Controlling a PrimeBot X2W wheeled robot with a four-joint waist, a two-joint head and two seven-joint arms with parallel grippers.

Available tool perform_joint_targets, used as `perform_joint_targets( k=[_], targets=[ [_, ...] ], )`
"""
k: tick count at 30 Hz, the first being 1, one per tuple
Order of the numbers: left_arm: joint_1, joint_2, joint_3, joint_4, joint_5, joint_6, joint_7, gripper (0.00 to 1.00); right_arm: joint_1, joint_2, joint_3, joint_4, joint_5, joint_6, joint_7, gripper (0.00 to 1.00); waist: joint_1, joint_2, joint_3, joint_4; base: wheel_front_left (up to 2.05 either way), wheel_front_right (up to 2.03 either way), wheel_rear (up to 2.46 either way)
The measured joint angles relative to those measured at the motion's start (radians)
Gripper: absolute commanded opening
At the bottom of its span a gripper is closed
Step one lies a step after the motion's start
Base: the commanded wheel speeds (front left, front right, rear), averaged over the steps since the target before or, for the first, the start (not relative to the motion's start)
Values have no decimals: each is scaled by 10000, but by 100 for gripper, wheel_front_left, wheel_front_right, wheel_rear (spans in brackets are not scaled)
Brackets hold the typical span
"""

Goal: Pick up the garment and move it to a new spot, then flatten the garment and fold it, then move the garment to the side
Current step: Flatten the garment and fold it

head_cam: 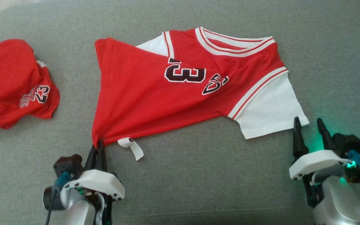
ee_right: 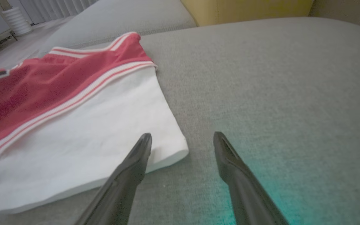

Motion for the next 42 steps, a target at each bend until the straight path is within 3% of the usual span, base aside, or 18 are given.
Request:
perform_joint_targets(
  k=[3, 4, 5, 6, 13, 18, 21, 25, 33, 42],
  targets=[
    [-14, 0, -79, -4, -4, -2, 0, 0, -194, -2, -23, 635, 58, 0, 0, 99, 0, 0, 124, 44, 0, 0, 0],
    [-35, 4, -119, -2, -4, -2, 0, 0, -315, -2, 33, 834, 50, 0, -42, 82, 0, 0, 178, 51, 0, 0, 0],
    [-57, 6, -180, 0, -4, -2, 0, 0, -468, -12, 88, 1007, 13, 0, -96, 36, 0, 0, 219, 55, 0, 0, 0],
    [-87, 4, -253, 2, -4, -2, 0, 0, -660, -21, 134, 1183, 15, 0, -123, 0, 0, 0, 249, 57, 0, 0, 0],
    [-171, 6, -249, -178, -2, -2, 0, 0, -1039, -13, 368, 1394, 504, 0, -69, 0, 0, 0, 81, -5, 0, 0, 0],
    [-376, 0, -73, -965, 178, -192, 0, 0, -930, -15, 663, -157, 1127, 0, -42, 0, 0, 0, -323, -87, 0, 0, 0],
    [-878, -2, 75, -1421, 727, -784, 0, 0, -1062, -42, 1012, -1632, 1703, 0, -42, 0, 0, 0, -676, -158, 0, 0, 0],
    [-1939, 165, 813, -1925, 1333, -1156, -2, 0, -1677, -619, 1147, -3001, 2376, 0, -44, 0, -1, 0, -1228, -279, 0, 0, 0],
    [-4676, 1352, 1308, -2326, 2245, -1887, -73, 0, -3921, -1954, 1898, -4276, 3315, 0, -42, 0, -1, 0, -2009, -646, 0, 0, 0],
    [-7498, 1592, 1229, -2102, 2343, -2073, 54, 0, -6464, -2700, 2057, -4650, 3547, 0, 1104, 0, -1, 0, -1236, -439, 0, 0, 0]
  ],
)
